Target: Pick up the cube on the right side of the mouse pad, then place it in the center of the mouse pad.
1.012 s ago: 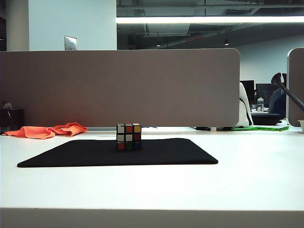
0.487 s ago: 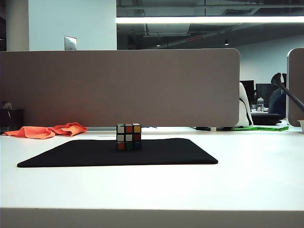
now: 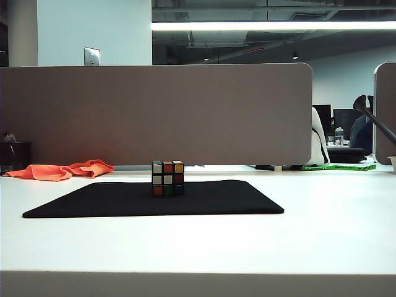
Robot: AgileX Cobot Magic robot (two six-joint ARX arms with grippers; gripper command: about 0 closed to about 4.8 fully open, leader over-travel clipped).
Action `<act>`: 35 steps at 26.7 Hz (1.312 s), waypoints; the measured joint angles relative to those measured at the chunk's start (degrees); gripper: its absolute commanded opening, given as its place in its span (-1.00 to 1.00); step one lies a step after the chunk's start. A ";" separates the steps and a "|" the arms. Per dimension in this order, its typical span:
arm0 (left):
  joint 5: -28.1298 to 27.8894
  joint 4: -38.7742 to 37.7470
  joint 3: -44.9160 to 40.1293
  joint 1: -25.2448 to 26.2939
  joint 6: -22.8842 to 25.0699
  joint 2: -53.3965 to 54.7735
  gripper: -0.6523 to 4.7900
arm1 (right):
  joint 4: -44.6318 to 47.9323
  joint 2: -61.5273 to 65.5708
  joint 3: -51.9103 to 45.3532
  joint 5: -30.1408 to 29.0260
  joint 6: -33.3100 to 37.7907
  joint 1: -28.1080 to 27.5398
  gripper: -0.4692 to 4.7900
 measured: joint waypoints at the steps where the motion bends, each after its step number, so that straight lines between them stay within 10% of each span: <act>1: -0.02 0.00 0.00 0.00 -0.04 0.00 -0.78 | 1.05 0.00 0.00 -1.57 -0.02 0.00 -0.82; 35: 0.00 -1.60 0.00 0.00 -1.29 0.00 -0.78 | -1.46 0.00 0.00 -2.01 -0.02 0.00 -0.82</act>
